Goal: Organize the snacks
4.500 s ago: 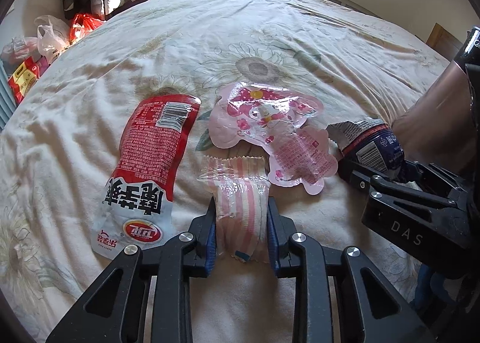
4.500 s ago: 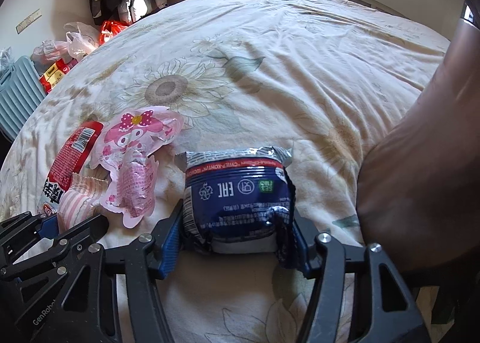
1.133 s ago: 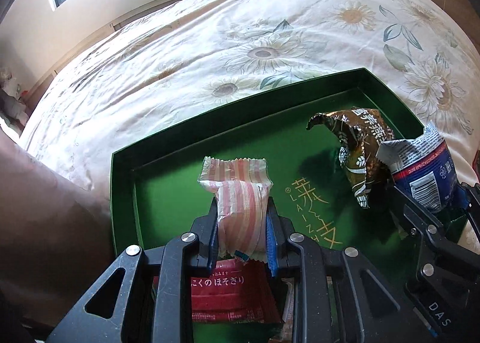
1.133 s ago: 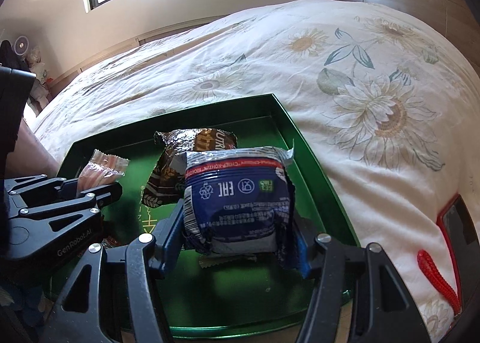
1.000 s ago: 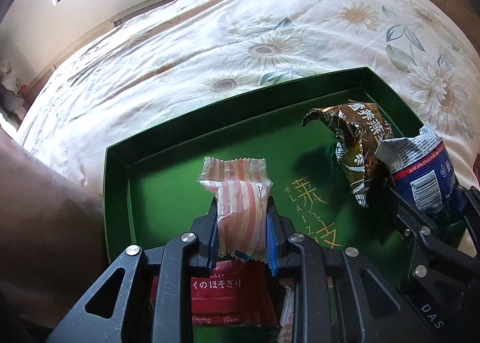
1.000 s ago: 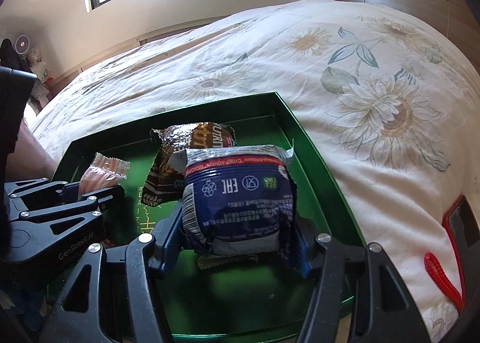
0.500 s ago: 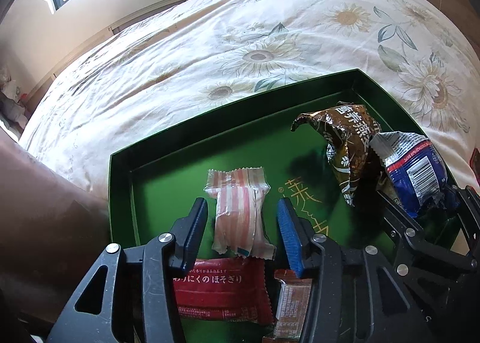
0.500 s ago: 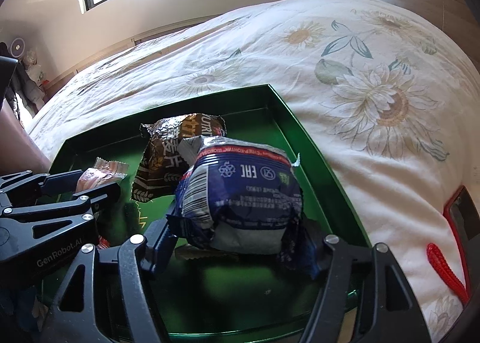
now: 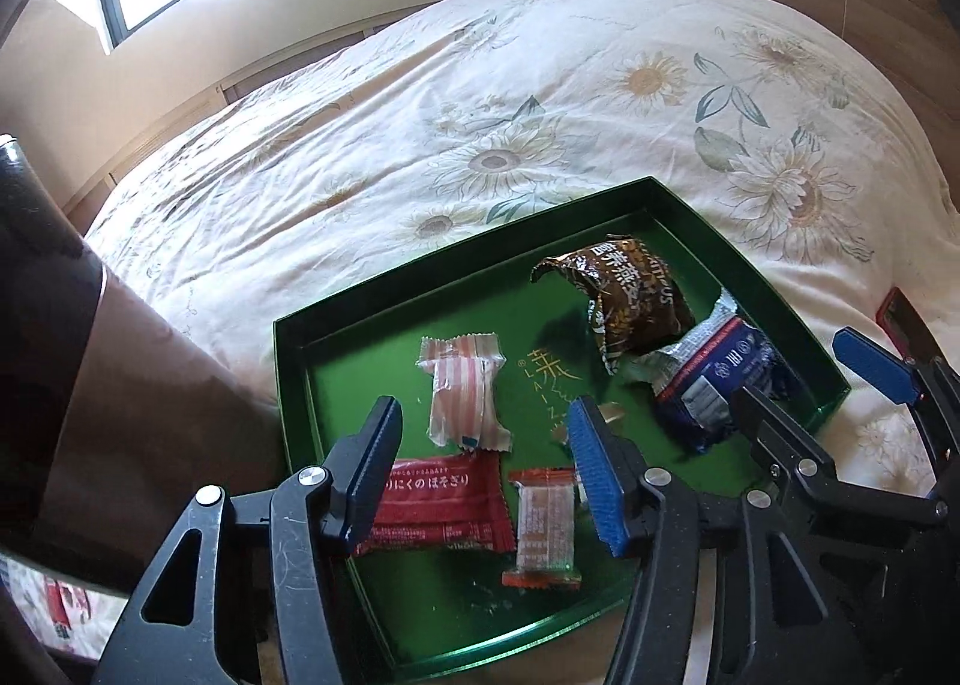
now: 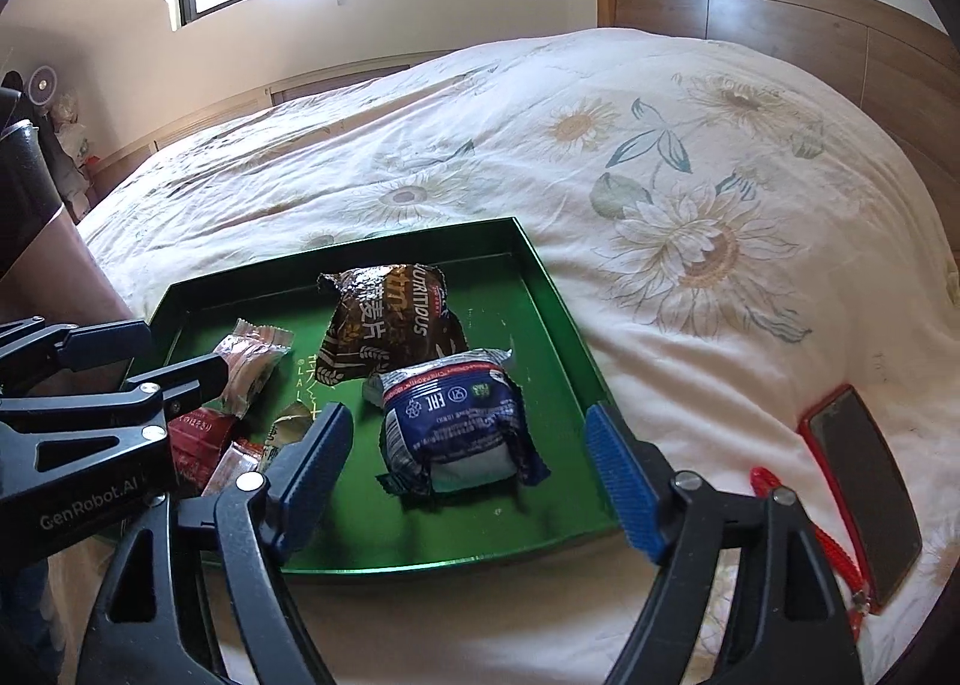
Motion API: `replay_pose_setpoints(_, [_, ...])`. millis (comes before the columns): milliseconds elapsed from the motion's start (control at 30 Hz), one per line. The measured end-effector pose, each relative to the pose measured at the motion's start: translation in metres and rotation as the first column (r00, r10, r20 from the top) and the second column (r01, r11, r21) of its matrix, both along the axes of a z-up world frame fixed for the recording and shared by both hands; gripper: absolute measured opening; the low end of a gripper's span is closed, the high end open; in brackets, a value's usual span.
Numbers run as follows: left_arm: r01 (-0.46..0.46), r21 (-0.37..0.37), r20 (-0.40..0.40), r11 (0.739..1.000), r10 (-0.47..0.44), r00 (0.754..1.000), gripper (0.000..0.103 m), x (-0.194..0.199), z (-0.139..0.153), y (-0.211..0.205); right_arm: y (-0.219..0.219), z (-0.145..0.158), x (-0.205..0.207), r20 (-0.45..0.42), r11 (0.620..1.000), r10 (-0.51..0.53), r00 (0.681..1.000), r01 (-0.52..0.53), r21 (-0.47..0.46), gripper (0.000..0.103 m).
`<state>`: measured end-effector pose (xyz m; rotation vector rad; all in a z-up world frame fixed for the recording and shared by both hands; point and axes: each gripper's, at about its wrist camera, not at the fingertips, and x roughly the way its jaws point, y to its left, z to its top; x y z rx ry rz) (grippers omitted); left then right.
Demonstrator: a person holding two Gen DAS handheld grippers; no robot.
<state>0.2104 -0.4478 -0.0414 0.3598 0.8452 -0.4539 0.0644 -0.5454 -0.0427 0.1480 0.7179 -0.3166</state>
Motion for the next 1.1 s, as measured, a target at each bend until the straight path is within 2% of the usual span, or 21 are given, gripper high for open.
replay_pose_setpoints(267, [0.015, -0.027, -0.013, 1.0, -0.016, 1.0, 0.052, -0.044, 0.022, 0.021, 0.015, 0.027, -0.038, 0.007, 1.0, -0.026, 1.0, 0.026, -0.011, 0.103])
replay_pose_setpoints(367, [0.013, -0.035, -0.023, 0.999, -0.014, 1.0, 0.055, -0.059, 0.024, 0.034, 0.026, 0.031, -0.053, 0.003, 0.999, -0.03, 1.0, 0.03, -0.016, 0.103])
replay_pose_setpoints(767, [0.019, -0.015, 0.004, 1.0, -0.019, 1.0, 0.059, -0.112, 0.035, 0.104, 0.081, 0.041, -0.104, 0.002, 0.999, -0.034, 0.999, 0.034, 0.006, 0.103])
replay_pose_setpoints(1033, [-0.009, -0.02, 0.012, 1.0, 0.01, 1.0, 0.06, -0.138, 0.04, 0.152, 0.118, 0.052, -0.127, 0.01, 1.0, -0.018, 1.0, 0.018, -0.017, 0.103])
replay_pose_setpoints(1100, [-0.022, -0.023, 0.007, 0.999, 0.022, 1.0, 0.064, -0.144, 0.039, 0.165, 0.126, 0.051, -0.134, 0.01, 1.0, -0.017, 1.0, 0.017, -0.011, 0.103])
